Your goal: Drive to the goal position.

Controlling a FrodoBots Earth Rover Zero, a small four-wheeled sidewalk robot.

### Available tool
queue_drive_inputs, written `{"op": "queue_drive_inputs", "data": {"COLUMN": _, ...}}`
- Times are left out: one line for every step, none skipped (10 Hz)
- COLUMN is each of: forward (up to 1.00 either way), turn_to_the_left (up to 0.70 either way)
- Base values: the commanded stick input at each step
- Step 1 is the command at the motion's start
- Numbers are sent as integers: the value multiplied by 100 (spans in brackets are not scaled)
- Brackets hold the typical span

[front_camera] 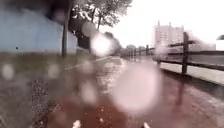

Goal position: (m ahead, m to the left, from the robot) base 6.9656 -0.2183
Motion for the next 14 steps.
{"op": "queue_drive_inputs", "data": {"forward": 70, "turn_to_the_left": 0}}
{"op": "queue_drive_inputs", "data": {"forward": 70, "turn_to_the_left": 0}}
{"op": "queue_drive_inputs", "data": {"forward": 70, "turn_to_the_left": 0}}
{"op": "queue_drive_inputs", "data": {"forward": 70, "turn_to_the_left": 0}}
{"op": "queue_drive_inputs", "data": {"forward": 70, "turn_to_the_left": 0}}
{"op": "queue_drive_inputs", "data": {"forward": 70, "turn_to_the_left": 0}}
{"op": "queue_drive_inputs", "data": {"forward": 70, "turn_to_the_left": 0}}
{"op": "queue_drive_inputs", "data": {"forward": 70, "turn_to_the_left": 0}}
{"op": "queue_drive_inputs", "data": {"forward": 70, "turn_to_the_left": 0}}
{"op": "queue_drive_inputs", "data": {"forward": 70, "turn_to_the_left": 0}}
{"op": "queue_drive_inputs", "data": {"forward": 70, "turn_to_the_left": 0}}
{"op": "queue_drive_inputs", "data": {"forward": 70, "turn_to_the_left": 0}}
{"op": "queue_drive_inputs", "data": {"forward": 70, "turn_to_the_left": 0}}
{"op": "queue_drive_inputs", "data": {"forward": 70, "turn_to_the_left": 0}}
